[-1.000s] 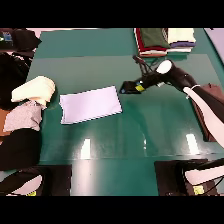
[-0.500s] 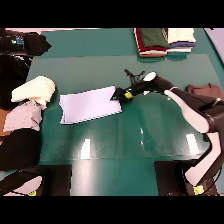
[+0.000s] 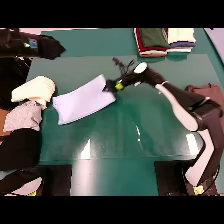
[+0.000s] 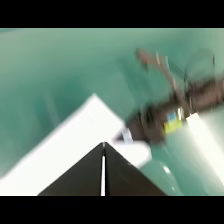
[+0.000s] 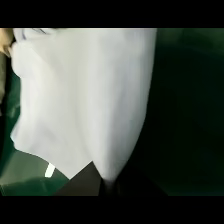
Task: Fold the shirts.
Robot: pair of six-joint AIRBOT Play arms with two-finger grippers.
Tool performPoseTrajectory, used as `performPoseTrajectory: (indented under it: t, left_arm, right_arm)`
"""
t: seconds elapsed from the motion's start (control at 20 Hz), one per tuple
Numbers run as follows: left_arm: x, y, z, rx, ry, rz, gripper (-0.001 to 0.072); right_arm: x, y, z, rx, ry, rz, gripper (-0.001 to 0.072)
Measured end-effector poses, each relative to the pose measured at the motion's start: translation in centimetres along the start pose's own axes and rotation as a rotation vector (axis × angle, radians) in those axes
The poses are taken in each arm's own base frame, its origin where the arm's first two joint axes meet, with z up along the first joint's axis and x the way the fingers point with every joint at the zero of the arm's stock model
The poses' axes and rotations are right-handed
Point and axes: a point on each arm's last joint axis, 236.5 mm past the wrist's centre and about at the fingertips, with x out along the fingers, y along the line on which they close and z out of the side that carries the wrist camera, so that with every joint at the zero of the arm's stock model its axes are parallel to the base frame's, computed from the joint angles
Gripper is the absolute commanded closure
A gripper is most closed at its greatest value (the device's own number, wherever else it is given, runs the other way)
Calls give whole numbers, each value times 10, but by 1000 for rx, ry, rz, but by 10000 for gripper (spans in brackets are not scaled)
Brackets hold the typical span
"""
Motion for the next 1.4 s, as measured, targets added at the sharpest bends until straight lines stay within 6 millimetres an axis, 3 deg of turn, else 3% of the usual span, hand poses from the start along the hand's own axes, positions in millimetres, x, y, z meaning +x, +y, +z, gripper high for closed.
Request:
performPoseTrajectory:
  t: [0.15,0.35,0.55,0.7,0.85,1.0,1.4]
  left_arm:
    - [5,-30,-6,45,17,-55,683]
    - [7,-46,-9,70,23,-84,683]
    - [7,-50,-8,73,18,-93,683]
    - [8,-52,-5,56,4,-96,683]
    - [8,-54,-1,43,-11,-102,683]
    - [7,-56,3,31,-26,-111,683]
    - [7,-58,4,24,-31,-119,683]
  right_arm:
    - [-83,-27,35,-47,-98,-144,695]
    - [-236,-92,52,-20,-228,-465,695]
    - [-401,-157,26,151,-394,-738,695]
    - [-495,-195,-15,328,-509,-858,695]
    - [-544,-216,-51,455,-567,-904,695]
    - [-565,-219,-66,502,-604,-915,695]
    - [-589,-171,-57,424,-700,-952,695]
